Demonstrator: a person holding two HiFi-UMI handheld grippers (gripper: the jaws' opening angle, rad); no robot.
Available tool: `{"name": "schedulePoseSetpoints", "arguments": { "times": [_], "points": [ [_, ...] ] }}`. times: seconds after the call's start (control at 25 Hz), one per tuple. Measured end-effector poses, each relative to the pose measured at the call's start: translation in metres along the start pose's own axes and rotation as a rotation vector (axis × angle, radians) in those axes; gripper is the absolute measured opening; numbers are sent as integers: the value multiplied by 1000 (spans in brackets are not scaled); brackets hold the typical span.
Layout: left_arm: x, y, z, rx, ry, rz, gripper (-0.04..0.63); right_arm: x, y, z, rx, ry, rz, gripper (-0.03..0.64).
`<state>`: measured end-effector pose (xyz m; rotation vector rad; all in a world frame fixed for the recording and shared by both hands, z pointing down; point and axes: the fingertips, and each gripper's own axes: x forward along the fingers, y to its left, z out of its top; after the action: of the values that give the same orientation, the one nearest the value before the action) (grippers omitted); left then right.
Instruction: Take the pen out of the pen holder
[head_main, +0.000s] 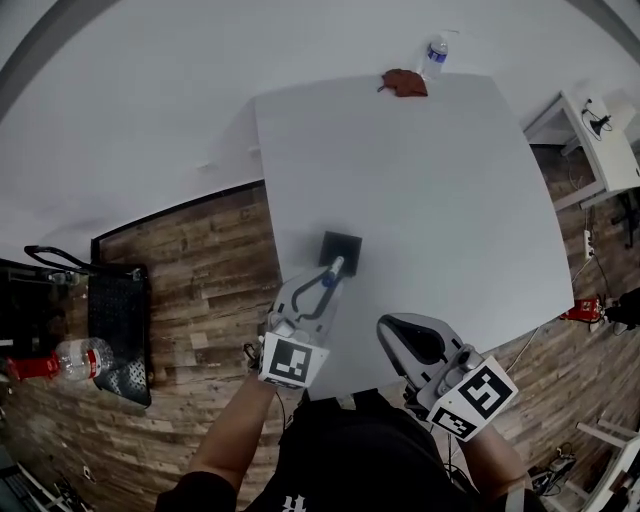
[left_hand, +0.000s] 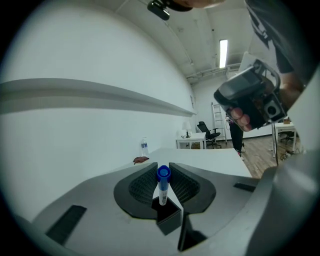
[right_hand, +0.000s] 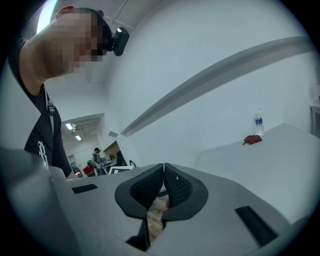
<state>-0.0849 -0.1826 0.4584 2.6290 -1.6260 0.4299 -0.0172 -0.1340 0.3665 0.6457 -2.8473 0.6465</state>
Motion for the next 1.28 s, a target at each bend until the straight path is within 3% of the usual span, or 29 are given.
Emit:
{"name": "schedulePoseSetpoints", "arguments": {
  "times": [0.24, 0.52, 0.84, 1.28],
  "points": [
    [-21, -16, 29, 34, -22, 9, 74, -12, 7, 9, -48, -11, 12, 17],
    [-52, -22, 82, 72, -103, 49, 74, -20, 15, 18, -95, -30, 31, 17],
    [-95, -30, 131, 57, -140, 87, 74, -25, 28, 35, -169, -50, 51, 17],
    [-117, -39, 151, 15, -149, 115, 74, -26, 49, 44, -216, -58, 101, 15]
  ]
}}
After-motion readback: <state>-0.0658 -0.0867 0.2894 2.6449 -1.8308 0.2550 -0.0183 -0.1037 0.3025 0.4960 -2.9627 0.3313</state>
